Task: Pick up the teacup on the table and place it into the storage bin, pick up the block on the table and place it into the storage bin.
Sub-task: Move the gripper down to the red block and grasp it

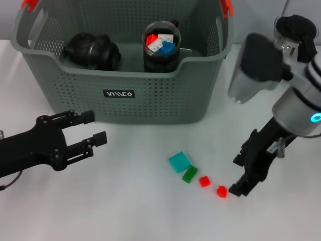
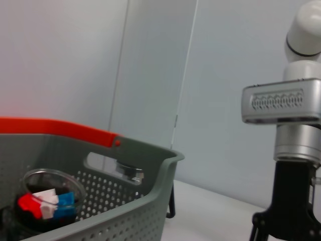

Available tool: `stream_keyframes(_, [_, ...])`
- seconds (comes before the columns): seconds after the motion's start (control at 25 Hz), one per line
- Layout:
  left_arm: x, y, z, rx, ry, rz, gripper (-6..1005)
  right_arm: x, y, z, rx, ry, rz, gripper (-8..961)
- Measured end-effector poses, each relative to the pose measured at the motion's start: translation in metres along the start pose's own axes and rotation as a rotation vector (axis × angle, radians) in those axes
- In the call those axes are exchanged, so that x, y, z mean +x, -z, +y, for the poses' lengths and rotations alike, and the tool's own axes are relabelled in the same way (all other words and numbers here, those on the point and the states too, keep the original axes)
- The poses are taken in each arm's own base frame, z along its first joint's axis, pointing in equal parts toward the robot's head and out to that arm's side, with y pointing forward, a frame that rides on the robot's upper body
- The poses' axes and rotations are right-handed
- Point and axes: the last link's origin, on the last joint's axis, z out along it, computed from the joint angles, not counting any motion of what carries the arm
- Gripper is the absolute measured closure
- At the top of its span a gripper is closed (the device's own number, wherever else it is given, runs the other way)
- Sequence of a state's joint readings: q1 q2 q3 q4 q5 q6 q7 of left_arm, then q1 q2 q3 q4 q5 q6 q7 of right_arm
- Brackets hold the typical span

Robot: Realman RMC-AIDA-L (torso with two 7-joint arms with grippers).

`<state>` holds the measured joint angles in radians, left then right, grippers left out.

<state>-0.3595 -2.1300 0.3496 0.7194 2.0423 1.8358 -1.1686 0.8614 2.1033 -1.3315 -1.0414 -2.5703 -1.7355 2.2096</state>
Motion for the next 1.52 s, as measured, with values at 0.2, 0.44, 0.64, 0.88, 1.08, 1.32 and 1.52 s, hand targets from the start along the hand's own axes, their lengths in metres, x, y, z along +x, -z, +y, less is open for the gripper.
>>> stream_keyframes(0.2, [-0.003,0.004,0.000,0.022,0.011,0.009,393,-0.006,-0.013,0.007,0.024,0.024,0.055,136])
stream_keyframes(0.44, [-0.005,0.005,0.001,0.030,0.018,0.008,394,-0.015,-0.031,0.013,0.088,0.020,0.099,136])
stream_keyframes(0.64, [-0.005,0.005,0.000,0.041,0.021,0.013,395,-0.020,-0.043,0.020,0.131,0.034,0.143,162])
stream_keyframes(0.88, [-0.006,0.005,-0.001,0.045,0.024,0.011,396,-0.027,-0.049,0.028,0.166,0.045,0.140,298])
stream_keyframes(1.08, [-0.008,0.004,-0.001,0.051,0.032,0.010,396,-0.027,-0.053,0.030,0.177,0.047,0.138,324])
stream_keyframes(1.32, [-0.008,0.005,-0.001,0.052,0.038,0.009,397,-0.028,-0.056,0.032,0.168,0.038,0.136,410])
stream_keyframes(1.52, [-0.008,0.005,-0.001,0.052,0.038,0.009,397,-0.027,-0.058,0.033,0.169,0.018,0.141,456])
